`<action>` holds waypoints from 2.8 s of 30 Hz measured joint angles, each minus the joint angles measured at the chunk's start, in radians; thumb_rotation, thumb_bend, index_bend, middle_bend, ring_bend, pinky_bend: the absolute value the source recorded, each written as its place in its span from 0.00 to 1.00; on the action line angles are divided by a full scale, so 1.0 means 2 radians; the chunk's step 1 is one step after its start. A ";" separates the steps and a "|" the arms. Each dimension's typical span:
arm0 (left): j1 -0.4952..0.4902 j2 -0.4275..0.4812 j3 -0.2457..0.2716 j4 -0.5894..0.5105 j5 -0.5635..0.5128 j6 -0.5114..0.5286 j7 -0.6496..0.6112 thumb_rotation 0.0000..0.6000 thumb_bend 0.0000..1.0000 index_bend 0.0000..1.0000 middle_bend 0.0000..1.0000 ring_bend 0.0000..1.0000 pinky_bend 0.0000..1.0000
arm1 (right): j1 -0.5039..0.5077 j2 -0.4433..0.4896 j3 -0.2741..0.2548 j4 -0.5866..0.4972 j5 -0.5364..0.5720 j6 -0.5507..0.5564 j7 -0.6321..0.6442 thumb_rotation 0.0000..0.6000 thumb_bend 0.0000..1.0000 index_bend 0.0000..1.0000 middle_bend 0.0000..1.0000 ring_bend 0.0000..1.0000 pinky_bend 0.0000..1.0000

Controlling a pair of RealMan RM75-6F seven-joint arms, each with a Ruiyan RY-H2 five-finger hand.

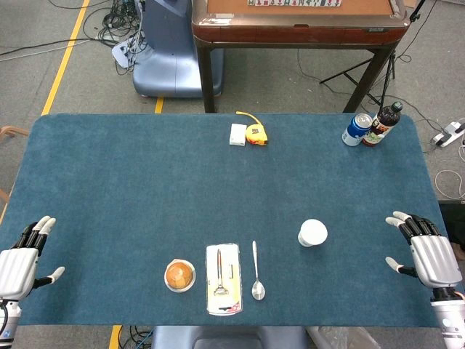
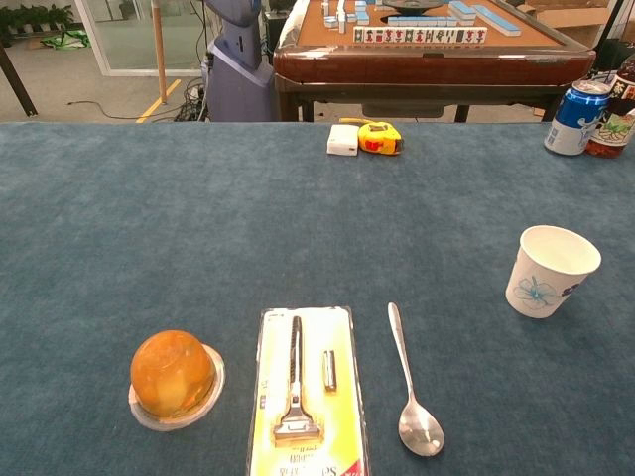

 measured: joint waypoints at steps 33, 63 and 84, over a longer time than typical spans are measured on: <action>0.005 0.010 0.000 -0.005 0.004 0.008 -0.015 1.00 0.13 0.04 0.10 0.09 0.41 | 0.083 0.000 0.027 -0.083 0.028 -0.100 -0.164 1.00 0.00 0.26 0.06 0.00 0.07; 0.009 0.021 -0.001 -0.009 0.003 0.009 -0.041 1.00 0.13 0.07 0.10 0.09 0.41 | 0.186 -0.075 0.031 -0.092 0.186 -0.190 -0.303 1.00 0.00 0.24 0.00 0.00 0.04; 0.011 0.029 -0.001 -0.013 0.003 0.009 -0.057 1.00 0.13 0.07 0.10 0.09 0.41 | 0.221 -0.108 0.019 -0.066 0.223 -0.203 -0.301 1.00 0.00 0.32 0.00 0.00 0.04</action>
